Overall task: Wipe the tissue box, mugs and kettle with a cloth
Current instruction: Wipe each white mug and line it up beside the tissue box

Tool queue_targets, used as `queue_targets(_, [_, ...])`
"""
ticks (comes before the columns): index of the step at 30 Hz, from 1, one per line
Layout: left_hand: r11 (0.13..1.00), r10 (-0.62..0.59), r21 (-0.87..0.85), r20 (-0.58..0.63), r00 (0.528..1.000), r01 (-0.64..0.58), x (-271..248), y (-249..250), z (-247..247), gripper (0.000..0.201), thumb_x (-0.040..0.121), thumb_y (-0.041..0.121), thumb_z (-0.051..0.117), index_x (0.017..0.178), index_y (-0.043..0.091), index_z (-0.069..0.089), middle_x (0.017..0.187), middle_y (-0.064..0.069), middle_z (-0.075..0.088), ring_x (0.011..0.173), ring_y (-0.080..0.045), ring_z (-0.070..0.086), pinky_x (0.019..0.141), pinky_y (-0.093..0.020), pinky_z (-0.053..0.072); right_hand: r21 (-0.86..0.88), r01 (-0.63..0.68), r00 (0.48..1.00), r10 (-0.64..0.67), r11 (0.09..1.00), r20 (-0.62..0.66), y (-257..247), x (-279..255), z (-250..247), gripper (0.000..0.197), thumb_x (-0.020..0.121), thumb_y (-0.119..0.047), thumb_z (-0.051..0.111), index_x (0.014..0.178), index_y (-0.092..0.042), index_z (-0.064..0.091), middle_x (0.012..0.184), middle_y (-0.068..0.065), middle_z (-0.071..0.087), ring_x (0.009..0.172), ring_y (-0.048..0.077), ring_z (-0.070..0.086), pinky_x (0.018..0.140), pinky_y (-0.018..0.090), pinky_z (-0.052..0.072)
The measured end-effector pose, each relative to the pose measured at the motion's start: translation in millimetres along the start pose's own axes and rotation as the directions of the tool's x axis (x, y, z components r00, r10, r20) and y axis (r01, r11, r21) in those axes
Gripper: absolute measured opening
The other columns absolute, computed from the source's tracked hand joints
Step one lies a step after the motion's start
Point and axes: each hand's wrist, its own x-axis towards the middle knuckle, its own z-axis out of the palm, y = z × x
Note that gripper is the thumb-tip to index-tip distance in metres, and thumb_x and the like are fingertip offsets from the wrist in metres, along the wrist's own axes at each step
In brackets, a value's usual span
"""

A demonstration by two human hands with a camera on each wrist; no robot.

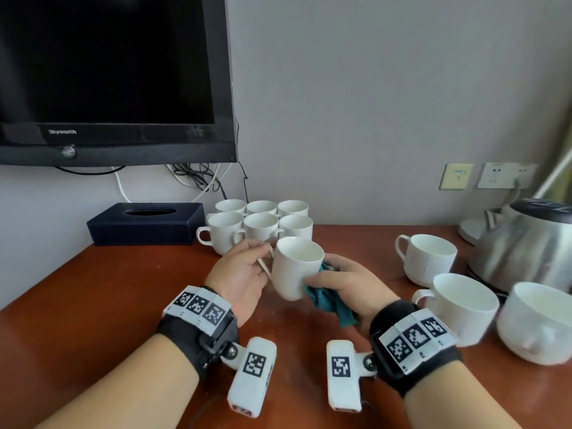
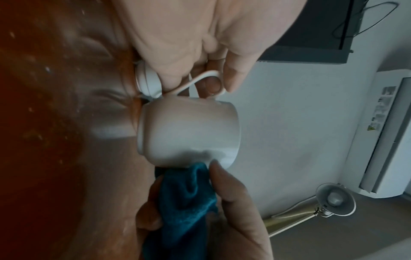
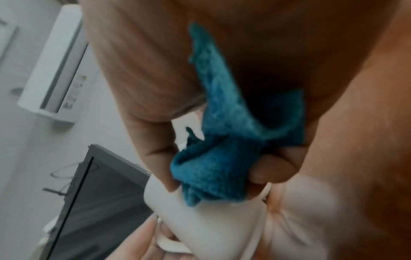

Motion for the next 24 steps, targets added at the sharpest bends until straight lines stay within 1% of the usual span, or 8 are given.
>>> queue_targets(4, [0.998,-0.058,-0.031,-0.04,0.998,0.056,10.3,-14.4,20.8,0.017,0.104,0.0,0.051,0.09,0.008,0.057,0.098,-0.011,0.074,0.1,-0.028,0.064,0.105,-0.047,0.05,-0.16,-0.018,0.987,-0.008,0.987,-0.16,-11.8,-6.7,-15.0,0.022,0.085,-0.012,0.082,0.104,-0.005,0.074,0.079,0.015,0.071,0.071,0.028,0.059,0.067,0.037,0.049])
queue_targets(8, [0.994,-0.1,-0.047,-0.054,0.993,0.098,15.9,-25.2,40.7,0.021,0.103,-0.004,0.048,0.087,0.008,0.055,0.097,-0.016,0.068,0.09,-0.028,0.063,0.094,-0.044,0.054,-0.337,-0.033,0.962,-0.062,0.941,-0.265,-19.5,-11.1,-27.7,0.023,0.079,-0.025,0.086,0.1,-0.018,0.077,0.077,0.01,0.077,0.065,0.024,0.067,0.066,0.037,0.055])
queue_targets(10, [0.993,-0.113,-0.048,-0.075,0.991,0.11,16.4,-28.7,48.8,0.02,0.102,-0.006,0.047,0.09,0.007,0.057,0.092,-0.016,0.067,0.087,-0.028,0.063,0.087,-0.041,0.055,-0.36,-0.048,0.948,-0.071,0.932,-0.309,-21.2,-13.2,-32.2,0.019,0.084,-0.023,0.082,0.102,-0.02,0.077,0.075,0.007,0.077,0.062,0.021,0.069,0.061,0.033,0.056])
queue_targets(13, [0.989,-0.138,-0.061,-0.103,0.985,0.133,17.6,-32.7,57.3,0.019,0.102,-0.007,0.047,0.092,0.006,0.058,0.089,-0.016,0.064,0.085,-0.028,0.063,0.08,-0.039,0.055,-0.284,-0.095,0.937,-0.01,0.954,-0.348,-21.2,-15.9,-33.3,0.014,0.091,-0.023,0.075,0.105,-0.021,0.075,0.069,0.01,0.073,0.055,0.024,0.064,0.055,0.03,0.052])
queue_targets(15, [0.987,-0.156,-0.06,-0.119,0.981,0.15,18.9,-34.9,60.1,0.017,0.102,-0.006,0.048,0.093,0.005,0.058,0.088,-0.017,0.062,0.083,-0.028,0.062,0.077,-0.039,0.055,-0.137,-0.145,0.938,0.092,0.98,-0.334,-19.1,-15.4,-31.6,0.015,0.093,-0.023,0.071,0.107,-0.019,0.074,0.068,0.017,0.067,0.052,0.024,0.055,0.057,0.03,0.042])
queue_targets(19, [0.984,-0.176,-0.017,-0.126,0.976,0.176,20.4,-37.9,62.7,0.017,0.099,-0.008,0.05,0.091,0.005,0.059,0.088,-0.017,0.062,0.084,-0.031,0.062,0.075,-0.039,0.055,0.119,-0.239,0.911,0.265,0.964,-0.316,-13.7,-6.3,-36.2,0.023,0.093,-0.023,0.068,0.114,-0.014,0.069,0.072,0.017,0.062,0.051,0.017,0.052,0.052,0.018,0.036])
queue_targets(22, [0.969,-0.207,0.114,-0.108,0.972,0.219,27.2,-36.9,59.9,0.019,0.095,-0.01,0.053,0.087,0.006,0.058,0.091,-0.018,0.062,0.088,-0.032,0.062,0.085,-0.043,0.055,0.084,-0.246,0.901,0.26,0.966,-0.348,-14.4,-5.1,-39.9,0.014,0.094,-0.021,0.067,0.1,-0.008,0.068,0.065,0.015,0.062,0.05,0.019,0.052,0.056,0.021,0.036])
queue_targets(24, [0.932,-0.22,0.28,-0.069,0.973,0.23,32.1,-32.8,58.2,0.018,0.093,-0.01,0.057,0.086,0.006,0.058,0.091,-0.016,0.061,0.083,-0.029,0.062,0.08,-0.039,0.056,0.019,-0.274,0.888,0.261,0.962,-0.379,-17.5,-7.9,-41.4,0.015,0.094,-0.02,0.064,0.084,-0.008,0.066,0.057,0.012,0.061,0.049,0.02,0.051,0.056,0.021,0.032])
